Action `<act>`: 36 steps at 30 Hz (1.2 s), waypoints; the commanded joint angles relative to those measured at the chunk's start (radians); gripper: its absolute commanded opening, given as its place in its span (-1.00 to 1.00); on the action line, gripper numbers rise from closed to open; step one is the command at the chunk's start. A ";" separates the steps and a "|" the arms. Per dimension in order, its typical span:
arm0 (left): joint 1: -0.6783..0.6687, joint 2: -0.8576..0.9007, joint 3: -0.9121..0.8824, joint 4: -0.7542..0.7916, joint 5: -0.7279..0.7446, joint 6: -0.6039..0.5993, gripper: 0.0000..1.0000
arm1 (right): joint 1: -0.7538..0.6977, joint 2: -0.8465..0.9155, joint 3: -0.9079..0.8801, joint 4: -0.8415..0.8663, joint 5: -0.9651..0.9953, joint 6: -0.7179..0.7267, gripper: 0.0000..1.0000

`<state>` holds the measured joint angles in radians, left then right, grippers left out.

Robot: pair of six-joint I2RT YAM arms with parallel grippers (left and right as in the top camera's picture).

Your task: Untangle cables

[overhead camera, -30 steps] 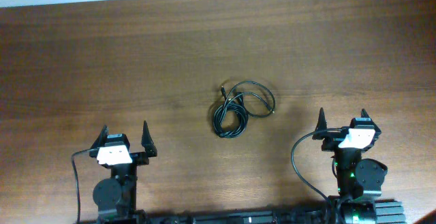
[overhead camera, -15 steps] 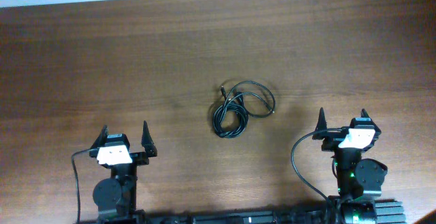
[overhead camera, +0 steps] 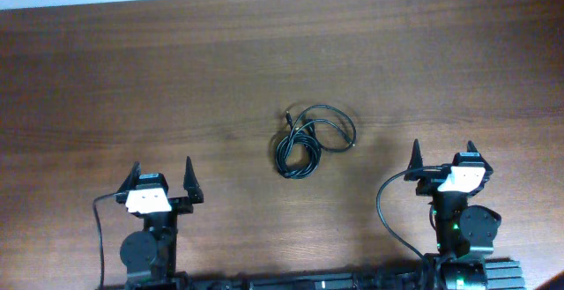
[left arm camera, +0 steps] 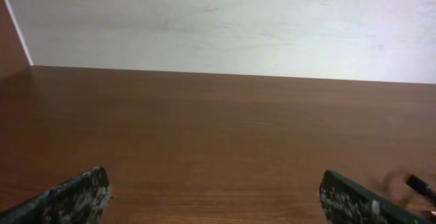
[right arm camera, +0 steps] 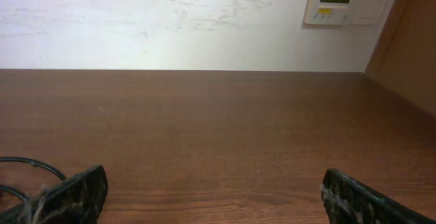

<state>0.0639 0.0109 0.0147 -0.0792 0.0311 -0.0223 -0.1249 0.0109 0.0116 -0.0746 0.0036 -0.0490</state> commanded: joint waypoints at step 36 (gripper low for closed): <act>-0.005 0.809 0.678 -0.478 0.452 -0.078 0.98 | -0.006 -0.007 -0.006 -0.005 0.009 0.001 0.98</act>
<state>0.0635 0.7288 0.6037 -0.5308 0.4717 -0.0952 -0.1249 0.0101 0.0116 -0.0742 0.0036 -0.0490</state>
